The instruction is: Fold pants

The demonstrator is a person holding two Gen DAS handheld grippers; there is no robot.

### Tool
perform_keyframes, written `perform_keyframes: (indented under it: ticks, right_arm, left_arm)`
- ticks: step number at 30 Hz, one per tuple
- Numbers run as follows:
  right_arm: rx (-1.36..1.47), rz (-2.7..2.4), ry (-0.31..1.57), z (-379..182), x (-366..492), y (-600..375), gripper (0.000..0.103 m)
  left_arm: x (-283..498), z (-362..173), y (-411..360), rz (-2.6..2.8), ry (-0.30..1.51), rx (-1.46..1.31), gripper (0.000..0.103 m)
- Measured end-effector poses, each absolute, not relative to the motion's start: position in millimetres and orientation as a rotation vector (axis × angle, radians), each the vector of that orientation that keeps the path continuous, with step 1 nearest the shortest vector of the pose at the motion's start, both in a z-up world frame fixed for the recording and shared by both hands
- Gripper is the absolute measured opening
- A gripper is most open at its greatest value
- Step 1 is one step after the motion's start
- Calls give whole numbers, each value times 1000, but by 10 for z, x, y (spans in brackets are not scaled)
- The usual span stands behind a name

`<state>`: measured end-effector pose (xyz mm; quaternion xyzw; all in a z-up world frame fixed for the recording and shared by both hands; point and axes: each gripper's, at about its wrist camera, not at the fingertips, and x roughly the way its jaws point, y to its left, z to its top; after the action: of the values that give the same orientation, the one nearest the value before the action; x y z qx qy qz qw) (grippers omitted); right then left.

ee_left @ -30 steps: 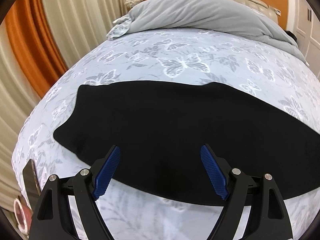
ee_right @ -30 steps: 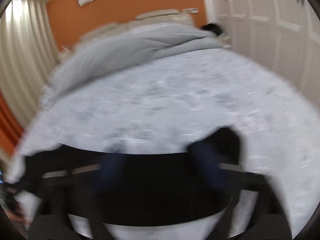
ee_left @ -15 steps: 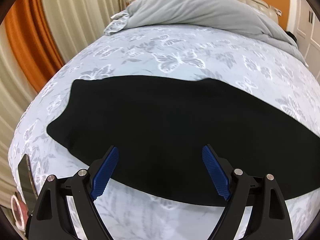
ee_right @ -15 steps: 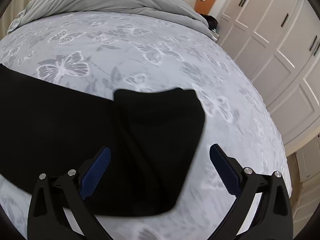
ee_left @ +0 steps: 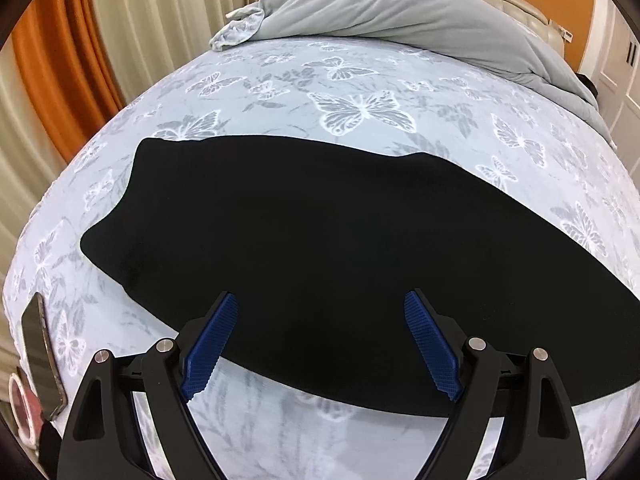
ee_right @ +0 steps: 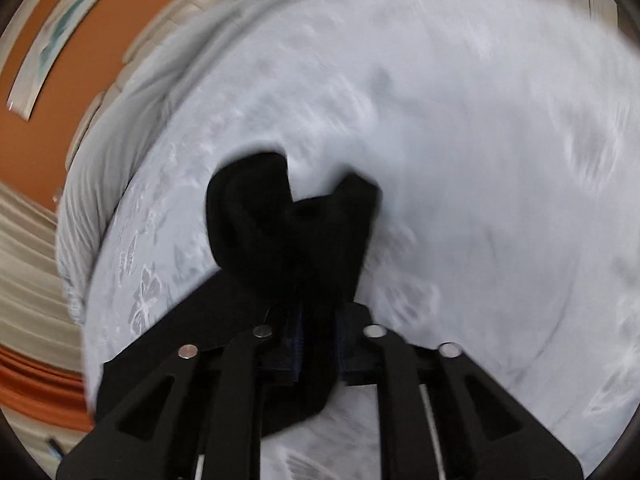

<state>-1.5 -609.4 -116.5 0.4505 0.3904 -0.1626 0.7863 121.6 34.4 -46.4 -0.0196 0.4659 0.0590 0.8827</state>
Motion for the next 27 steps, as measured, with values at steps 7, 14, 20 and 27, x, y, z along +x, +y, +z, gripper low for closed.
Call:
perform_keyframes:
  ticks: [7,14,20,27]
  right_arm:
    - [1085,-320,739,-1137,-30,-6079,95]
    - [1027,-373,668,-901,35,-6000,11]
    - [838,13,507,26,401,-4915,11]
    - [560,277,637,73,938,-3271,11]
  left_arm:
    - [1191,-555,204,124,976,24,83]
    - [1212,-548,260,122,984,5,83]
    - [1219,-405,554,149,963,-94,83]
    - [1177,-353,895,183,959,-147,83]
